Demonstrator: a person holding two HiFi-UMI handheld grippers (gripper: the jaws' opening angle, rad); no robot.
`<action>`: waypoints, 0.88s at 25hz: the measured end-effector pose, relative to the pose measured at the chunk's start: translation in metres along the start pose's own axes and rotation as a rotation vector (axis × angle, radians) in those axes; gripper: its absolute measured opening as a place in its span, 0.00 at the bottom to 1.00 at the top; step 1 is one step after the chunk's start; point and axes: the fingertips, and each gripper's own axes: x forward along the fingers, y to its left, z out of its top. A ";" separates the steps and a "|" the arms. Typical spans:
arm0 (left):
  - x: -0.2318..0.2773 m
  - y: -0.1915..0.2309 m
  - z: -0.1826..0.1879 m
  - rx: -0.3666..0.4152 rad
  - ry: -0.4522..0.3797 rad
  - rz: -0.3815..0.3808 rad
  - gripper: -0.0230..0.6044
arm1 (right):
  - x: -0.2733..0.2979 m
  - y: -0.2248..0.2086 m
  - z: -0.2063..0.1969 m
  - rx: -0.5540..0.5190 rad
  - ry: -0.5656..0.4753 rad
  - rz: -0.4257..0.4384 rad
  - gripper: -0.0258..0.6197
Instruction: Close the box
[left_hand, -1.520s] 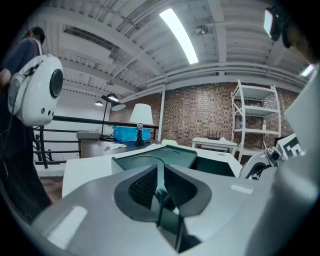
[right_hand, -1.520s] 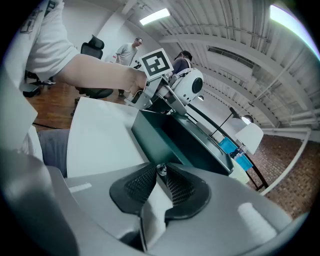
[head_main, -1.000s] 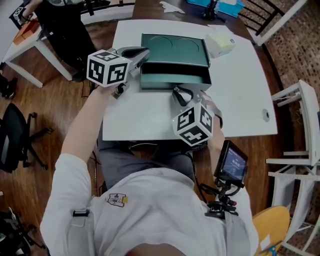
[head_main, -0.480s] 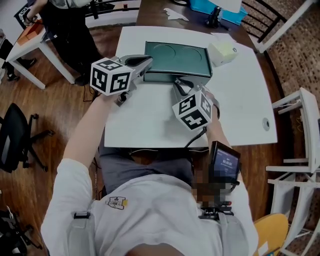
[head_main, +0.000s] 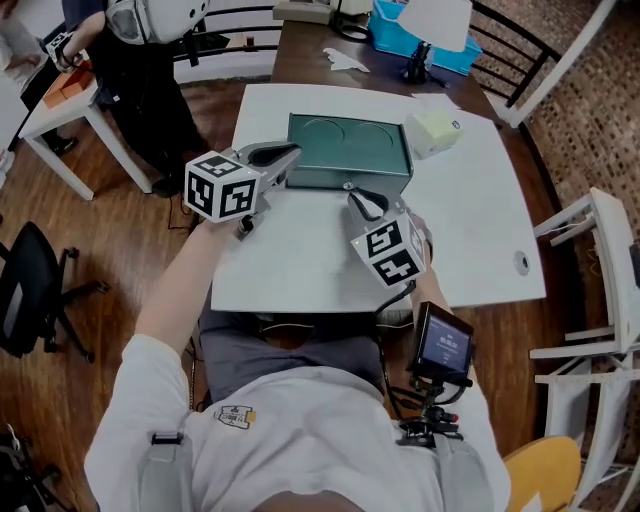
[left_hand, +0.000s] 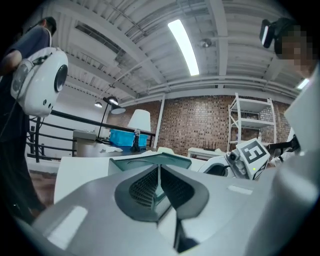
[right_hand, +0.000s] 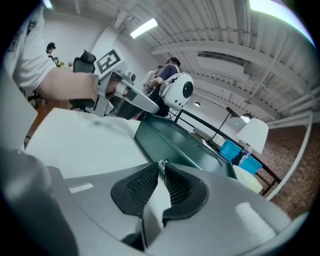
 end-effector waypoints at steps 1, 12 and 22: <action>-0.008 -0.011 0.004 0.005 -0.035 -0.013 0.03 | -0.013 0.001 -0.003 0.066 -0.037 0.018 0.09; -0.047 -0.133 -0.046 0.146 -0.040 -0.186 0.03 | -0.096 -0.002 -0.016 0.492 -0.414 0.182 0.04; -0.041 -0.131 -0.055 0.132 0.025 -0.165 0.03 | -0.096 -0.002 -0.018 0.516 -0.404 0.190 0.04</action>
